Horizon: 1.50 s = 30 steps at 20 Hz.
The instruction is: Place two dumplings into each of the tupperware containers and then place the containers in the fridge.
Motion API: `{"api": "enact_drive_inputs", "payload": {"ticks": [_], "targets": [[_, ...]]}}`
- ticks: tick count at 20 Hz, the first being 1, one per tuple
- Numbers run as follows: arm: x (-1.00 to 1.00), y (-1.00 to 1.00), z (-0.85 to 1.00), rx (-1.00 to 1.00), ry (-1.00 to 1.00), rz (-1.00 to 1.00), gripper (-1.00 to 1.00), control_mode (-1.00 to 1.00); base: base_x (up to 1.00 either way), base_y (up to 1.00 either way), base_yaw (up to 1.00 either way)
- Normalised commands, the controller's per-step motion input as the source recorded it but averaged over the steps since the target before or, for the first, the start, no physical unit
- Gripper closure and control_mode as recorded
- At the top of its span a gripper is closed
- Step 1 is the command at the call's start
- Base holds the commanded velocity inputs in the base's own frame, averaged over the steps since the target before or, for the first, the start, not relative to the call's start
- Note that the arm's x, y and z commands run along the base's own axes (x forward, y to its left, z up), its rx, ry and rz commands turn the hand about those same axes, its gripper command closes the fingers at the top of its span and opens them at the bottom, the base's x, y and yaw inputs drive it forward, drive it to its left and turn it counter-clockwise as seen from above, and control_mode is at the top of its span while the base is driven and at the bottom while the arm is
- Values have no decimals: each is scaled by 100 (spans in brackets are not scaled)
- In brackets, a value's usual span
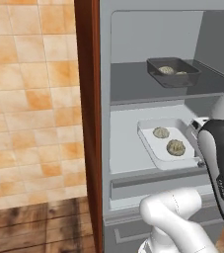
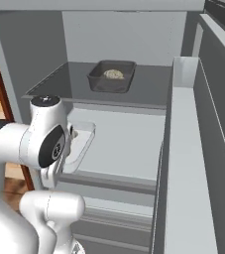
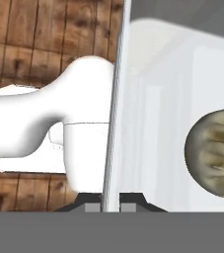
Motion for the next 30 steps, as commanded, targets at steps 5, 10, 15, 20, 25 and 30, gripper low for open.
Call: {"api": "enact_drive_inputs", "payload": {"ticks": [5, 10, 15, 20, 25, 30], "targets": [[44, -23, -66, 0, -9, 0, 100, -100, 0, 0, 0], [57, -31, -55, 4, -20, 3, 100, -100, 0, 0, 0], [56, -29, -56, 1, -26, 6, 100, -100, 0, 0, 0], [42, -2, -75, 0, -24, 2, 100, -100, 0, 0, 0], [68, -5, -37, 3, -3, 0, 100, -100, 0, 0, 0], [61, -12, -41, 3, -1, 0, 100, -100, 0, 0, 0]]}}
